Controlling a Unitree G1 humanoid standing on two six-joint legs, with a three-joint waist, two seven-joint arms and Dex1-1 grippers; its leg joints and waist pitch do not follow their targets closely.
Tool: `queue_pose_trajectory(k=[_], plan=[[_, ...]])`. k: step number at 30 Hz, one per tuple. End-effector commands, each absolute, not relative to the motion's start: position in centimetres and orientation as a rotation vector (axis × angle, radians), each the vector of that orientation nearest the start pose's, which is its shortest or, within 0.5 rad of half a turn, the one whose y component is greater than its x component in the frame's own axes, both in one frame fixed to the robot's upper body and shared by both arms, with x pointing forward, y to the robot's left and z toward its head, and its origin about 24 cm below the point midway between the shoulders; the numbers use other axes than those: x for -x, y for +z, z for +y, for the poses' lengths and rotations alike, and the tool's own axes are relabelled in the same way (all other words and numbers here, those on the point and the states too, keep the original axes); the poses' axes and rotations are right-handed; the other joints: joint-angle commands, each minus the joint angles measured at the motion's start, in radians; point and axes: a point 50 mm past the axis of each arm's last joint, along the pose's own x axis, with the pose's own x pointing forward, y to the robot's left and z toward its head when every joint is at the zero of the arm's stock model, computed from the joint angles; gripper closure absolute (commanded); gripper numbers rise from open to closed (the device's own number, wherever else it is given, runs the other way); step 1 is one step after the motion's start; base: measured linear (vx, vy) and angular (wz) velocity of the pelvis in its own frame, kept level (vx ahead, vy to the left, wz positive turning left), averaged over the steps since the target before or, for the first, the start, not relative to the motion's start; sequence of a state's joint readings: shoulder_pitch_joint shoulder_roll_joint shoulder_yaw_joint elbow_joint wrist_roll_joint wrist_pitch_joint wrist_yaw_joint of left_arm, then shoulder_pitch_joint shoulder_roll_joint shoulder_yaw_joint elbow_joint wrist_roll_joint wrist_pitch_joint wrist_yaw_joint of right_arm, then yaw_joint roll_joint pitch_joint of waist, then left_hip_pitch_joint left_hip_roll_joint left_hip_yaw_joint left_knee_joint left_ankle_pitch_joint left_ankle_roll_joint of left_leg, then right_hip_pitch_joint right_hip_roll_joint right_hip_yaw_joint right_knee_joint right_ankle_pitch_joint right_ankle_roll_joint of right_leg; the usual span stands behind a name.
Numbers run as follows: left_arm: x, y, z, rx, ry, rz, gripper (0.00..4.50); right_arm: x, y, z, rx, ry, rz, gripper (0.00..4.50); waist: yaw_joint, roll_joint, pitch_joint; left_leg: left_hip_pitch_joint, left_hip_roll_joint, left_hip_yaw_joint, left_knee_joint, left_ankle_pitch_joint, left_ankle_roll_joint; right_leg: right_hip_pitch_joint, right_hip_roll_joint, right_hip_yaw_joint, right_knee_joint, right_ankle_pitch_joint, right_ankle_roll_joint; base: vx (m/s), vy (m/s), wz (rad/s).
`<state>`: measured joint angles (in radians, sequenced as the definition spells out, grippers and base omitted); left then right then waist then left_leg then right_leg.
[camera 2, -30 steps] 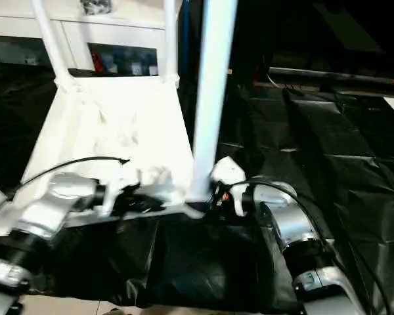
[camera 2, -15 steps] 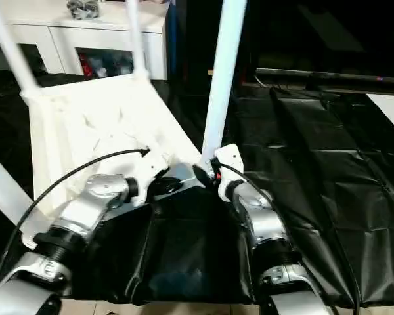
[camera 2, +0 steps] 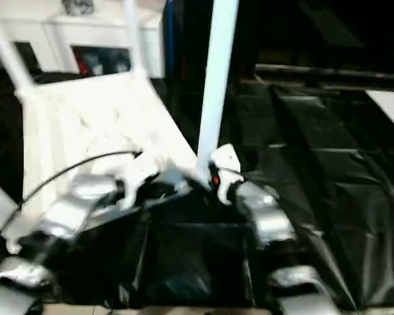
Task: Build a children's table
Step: Rotate leg to tighten
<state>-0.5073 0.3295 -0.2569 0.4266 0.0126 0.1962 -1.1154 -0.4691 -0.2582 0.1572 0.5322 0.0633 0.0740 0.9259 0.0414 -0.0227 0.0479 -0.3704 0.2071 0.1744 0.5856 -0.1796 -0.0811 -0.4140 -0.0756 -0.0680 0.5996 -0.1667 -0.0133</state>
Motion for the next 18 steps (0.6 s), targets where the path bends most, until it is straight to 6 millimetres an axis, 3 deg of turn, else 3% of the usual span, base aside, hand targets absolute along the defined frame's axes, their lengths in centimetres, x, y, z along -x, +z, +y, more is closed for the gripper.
queue_pose_trajectory(k=[1, 6, 7, 8, 18], plan=[[-30.0, 6.3, 10.4, -0.352, -1.405, 0.325, 4.50, -30.6, 4.3, -11.6, 0.186, 1.163, 0.265, 0.16, 0.002, 0.000, -0.067, 0.009, 0.024, 0.003, -0.060, -0.154, 0.101, 0.061, -0.056, 0.044, -0.053, -0.091, -0.257, 0.000, 0.000, 0.00], [-29.8, 6.4, 11.6, -0.377, -1.433, 0.355, 4.50, -30.1, 4.5, -12.3, 0.213, 1.251, 0.290, 0.32, 0.010, -0.001, -0.060, 0.016, 0.026, 0.003, -0.067, -0.228, 0.056, 0.054, -0.058, 0.045, -0.066, -0.234, -0.229, 0.000, 0.000, 0.00], [-29.9, 6.4, 12.0, -0.383, -1.434, 0.364, 4.50, -30.0, 4.5, -12.4, 0.227, 1.274, 0.300, 0.32, 0.012, -0.005, -0.060, 0.016, 0.026, 0.003, -0.067, -0.229, 0.053, 0.054, -0.058, 0.046, -0.067, -0.241, -0.222, 0.000, 0.000, 0.00], [-29.9, 6.5, 12.3, -0.385, -1.438, 0.369, 4.50, -29.9, 4.5, -12.6, 0.234, 1.296, 0.310, 0.53, 0.017, -0.001, -0.060, 0.018, 0.027, 0.002, -0.067, -0.224, 0.050, 0.053, -0.059, 0.046, -0.066, -0.240, -0.219, 0.000, 0.000, 0.00], [-29.5, 6.5, 12.8, -0.364, -1.476, 0.386, 4.50, -29.5, 4.6, -12.2, 0.234, 1.368, 0.321, 1.40, 0.022, -0.002, -0.064, 0.013, 0.026, 0.003, -0.064, -0.175, 0.053, 0.058, -0.057, 0.045, -0.054, -0.160, -0.237, 0.000, 0.000, 0.00]])
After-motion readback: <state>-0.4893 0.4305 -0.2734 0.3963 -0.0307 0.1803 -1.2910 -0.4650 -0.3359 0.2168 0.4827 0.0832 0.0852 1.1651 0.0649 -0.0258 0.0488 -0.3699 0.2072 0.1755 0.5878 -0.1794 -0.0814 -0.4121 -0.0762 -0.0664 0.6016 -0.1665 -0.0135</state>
